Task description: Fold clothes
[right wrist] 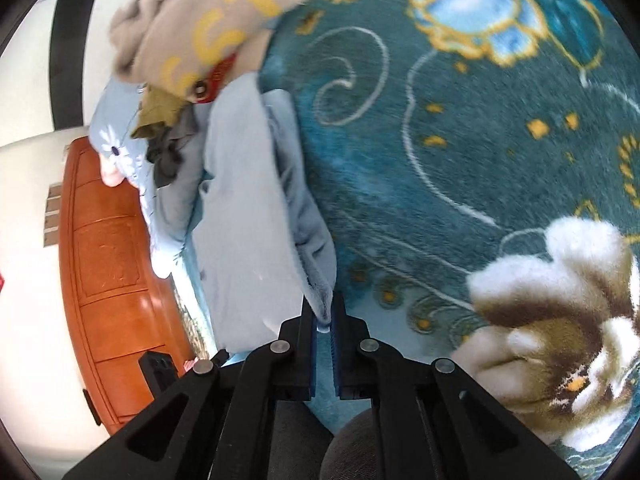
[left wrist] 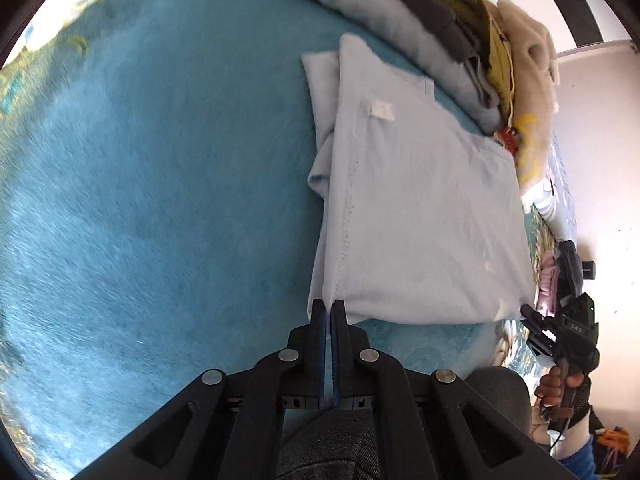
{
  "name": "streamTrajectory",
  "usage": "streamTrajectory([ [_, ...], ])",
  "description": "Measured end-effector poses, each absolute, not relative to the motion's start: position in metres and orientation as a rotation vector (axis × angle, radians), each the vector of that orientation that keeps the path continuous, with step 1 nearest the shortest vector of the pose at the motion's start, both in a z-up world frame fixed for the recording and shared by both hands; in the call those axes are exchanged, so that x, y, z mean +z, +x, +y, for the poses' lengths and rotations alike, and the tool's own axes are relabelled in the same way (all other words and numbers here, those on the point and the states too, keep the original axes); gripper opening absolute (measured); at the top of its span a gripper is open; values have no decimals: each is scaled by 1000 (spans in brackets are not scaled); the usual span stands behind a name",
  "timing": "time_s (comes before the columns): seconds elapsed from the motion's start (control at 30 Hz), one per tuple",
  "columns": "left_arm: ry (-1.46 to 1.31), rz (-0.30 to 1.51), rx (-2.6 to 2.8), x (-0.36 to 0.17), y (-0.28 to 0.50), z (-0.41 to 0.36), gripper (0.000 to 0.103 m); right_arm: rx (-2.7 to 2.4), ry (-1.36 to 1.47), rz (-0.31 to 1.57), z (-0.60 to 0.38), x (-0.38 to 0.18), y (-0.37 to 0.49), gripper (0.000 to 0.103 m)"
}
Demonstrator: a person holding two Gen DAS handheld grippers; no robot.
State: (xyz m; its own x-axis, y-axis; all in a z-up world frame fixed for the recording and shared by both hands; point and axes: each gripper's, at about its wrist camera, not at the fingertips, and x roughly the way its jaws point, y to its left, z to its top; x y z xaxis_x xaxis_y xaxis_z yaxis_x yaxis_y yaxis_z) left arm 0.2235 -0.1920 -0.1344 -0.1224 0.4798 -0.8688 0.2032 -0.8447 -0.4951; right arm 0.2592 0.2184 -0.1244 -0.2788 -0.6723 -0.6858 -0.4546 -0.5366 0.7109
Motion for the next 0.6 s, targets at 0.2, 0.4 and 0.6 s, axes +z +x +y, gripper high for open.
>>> streamTrajectory([
  [0.2,-1963,-825,2064,-135,236,-202,6,-1947,1804,-1298,222,-122,258,8],
  [0.4,-1857,-890,2162,-118,228,-227,27,-2071,1825,-1166,241,-102,247,9],
  [0.6,-1778,-873,2220,-118,160,-225,46,-2156,1713,-1182,249,-93,190,23],
])
